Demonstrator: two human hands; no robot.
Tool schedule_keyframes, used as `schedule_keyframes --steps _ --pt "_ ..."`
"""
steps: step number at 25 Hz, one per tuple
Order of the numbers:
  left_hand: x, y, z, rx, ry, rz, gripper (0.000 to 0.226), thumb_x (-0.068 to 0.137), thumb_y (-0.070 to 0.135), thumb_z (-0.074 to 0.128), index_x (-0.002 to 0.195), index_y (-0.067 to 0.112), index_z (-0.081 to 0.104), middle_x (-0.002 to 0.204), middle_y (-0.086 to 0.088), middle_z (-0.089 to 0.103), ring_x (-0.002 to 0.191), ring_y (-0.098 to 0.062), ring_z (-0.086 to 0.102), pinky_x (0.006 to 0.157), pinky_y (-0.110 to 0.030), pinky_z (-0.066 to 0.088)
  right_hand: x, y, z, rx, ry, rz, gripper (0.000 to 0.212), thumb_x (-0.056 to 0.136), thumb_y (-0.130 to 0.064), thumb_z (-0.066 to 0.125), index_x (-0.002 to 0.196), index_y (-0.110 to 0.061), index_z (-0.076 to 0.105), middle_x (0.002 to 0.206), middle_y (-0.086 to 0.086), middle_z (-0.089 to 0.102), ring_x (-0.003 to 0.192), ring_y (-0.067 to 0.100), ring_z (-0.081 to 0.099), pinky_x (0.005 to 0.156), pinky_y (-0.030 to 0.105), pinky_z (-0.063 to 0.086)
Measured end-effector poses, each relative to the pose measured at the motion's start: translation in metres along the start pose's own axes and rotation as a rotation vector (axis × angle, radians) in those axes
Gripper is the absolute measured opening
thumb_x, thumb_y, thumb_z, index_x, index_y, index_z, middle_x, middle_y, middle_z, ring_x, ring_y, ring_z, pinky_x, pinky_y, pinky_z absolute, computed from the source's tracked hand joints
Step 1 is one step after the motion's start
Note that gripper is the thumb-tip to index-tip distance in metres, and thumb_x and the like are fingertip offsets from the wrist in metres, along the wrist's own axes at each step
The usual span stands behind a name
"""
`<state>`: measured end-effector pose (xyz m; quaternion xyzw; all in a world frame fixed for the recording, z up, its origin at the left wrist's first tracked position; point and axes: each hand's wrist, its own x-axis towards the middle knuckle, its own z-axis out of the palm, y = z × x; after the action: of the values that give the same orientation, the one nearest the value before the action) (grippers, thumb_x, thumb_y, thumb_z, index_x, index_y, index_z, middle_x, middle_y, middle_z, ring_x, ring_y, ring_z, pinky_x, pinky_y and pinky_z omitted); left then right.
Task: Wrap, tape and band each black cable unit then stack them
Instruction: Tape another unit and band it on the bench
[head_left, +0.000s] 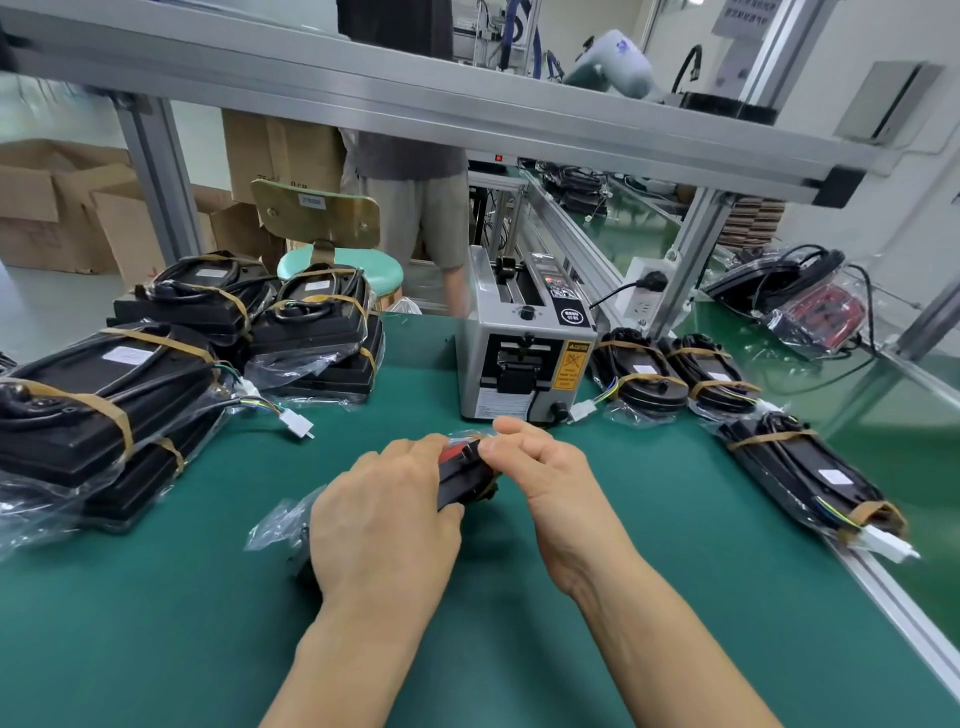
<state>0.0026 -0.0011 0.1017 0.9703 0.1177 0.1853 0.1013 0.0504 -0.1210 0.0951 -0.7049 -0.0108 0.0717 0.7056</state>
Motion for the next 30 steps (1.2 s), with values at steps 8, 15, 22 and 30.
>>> schedule_keyframes --steps 8,15,22,30 --pt "0.0 -0.001 0.002 -0.015 0.011 0.002 0.041 0.077 0.048 0.064 0.116 0.041 0.052 0.104 0.014 0.062 0.095 -0.01 0.058 0.064 -0.024 0.031 0.001 0.005 0.008 -0.015 0.042 -0.016 0.015 0.086 -0.006 0.063 0.076 -0.004 0.074 0.122 0.001 0.054 0.076 -0.025 0.05 0.06 -0.004 0.035" --pt "-0.001 0.0 0.001 0.029 0.011 -0.002 0.037 0.077 0.049 0.062 0.112 0.041 0.052 0.1 0.014 0.061 0.091 -0.009 0.058 0.059 -0.025 0.026 0.0 0.008 0.014 -0.099 0.104 -0.062 0.024 0.081 -0.008 0.066 0.06 -0.017 0.072 0.112 -0.004 0.057 0.095 -0.011 0.054 0.073 0.011 0.042" --pt "0.0 0.0 0.001 0.017 0.009 -0.005 0.038 0.076 0.047 0.065 0.112 0.04 0.054 0.098 0.013 0.063 0.09 -0.011 0.059 0.059 -0.025 0.026 -0.001 0.013 0.018 -0.073 0.169 -0.073 0.024 0.08 -0.008 0.064 0.057 -0.01 0.07 0.105 -0.002 0.06 0.095 0.006 0.056 0.077 0.021 0.044" --pt "0.0 0.0 0.002 0.012 0.01 -0.008 0.037 0.075 0.047 0.066 0.109 0.039 0.055 0.094 0.012 0.062 0.088 -0.012 0.059 0.058 -0.026 0.026 0.0 0.012 0.018 -0.038 0.151 -0.07 0.023 0.08 -0.006 0.064 0.059 -0.012 0.071 0.103 0.001 0.059 0.1 0.011 0.056 0.076 0.023 0.042"
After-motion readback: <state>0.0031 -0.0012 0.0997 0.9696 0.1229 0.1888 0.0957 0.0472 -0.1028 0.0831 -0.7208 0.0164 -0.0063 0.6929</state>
